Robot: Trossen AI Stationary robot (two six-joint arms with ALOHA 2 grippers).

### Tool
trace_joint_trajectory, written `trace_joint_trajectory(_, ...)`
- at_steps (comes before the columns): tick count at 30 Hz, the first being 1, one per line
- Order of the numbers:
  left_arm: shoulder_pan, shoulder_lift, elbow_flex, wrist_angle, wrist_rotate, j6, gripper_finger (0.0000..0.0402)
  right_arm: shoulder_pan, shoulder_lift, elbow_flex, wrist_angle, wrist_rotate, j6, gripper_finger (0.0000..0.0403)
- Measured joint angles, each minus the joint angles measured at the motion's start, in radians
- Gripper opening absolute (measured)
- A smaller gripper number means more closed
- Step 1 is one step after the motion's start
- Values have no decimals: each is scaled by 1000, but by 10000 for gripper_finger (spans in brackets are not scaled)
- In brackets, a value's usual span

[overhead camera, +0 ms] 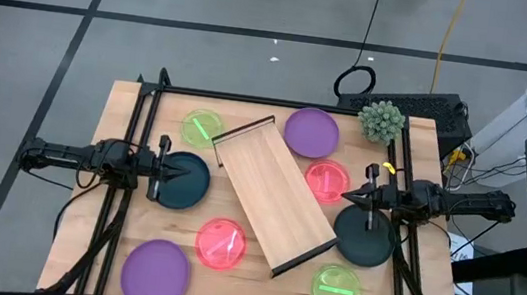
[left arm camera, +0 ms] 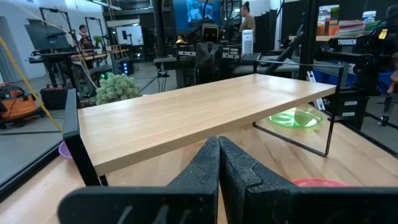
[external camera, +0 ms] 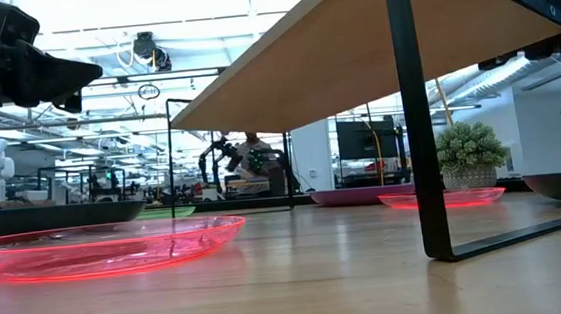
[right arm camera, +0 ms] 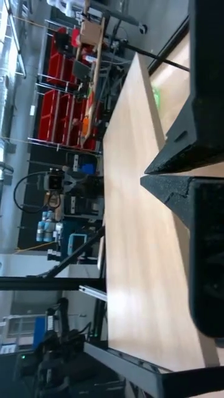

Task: Place and stack plates onto a shelf
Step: Put the right black plate on the shelf

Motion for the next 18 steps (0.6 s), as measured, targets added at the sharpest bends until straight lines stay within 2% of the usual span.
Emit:
trace_joint_trajectory(9,0,0,0,2,0,0,1,0,0,1,23,-3,19,0)
trace_joint_trajectory(18,0,0,0,2,0,0,1,0,29,62,19,22,12,0)
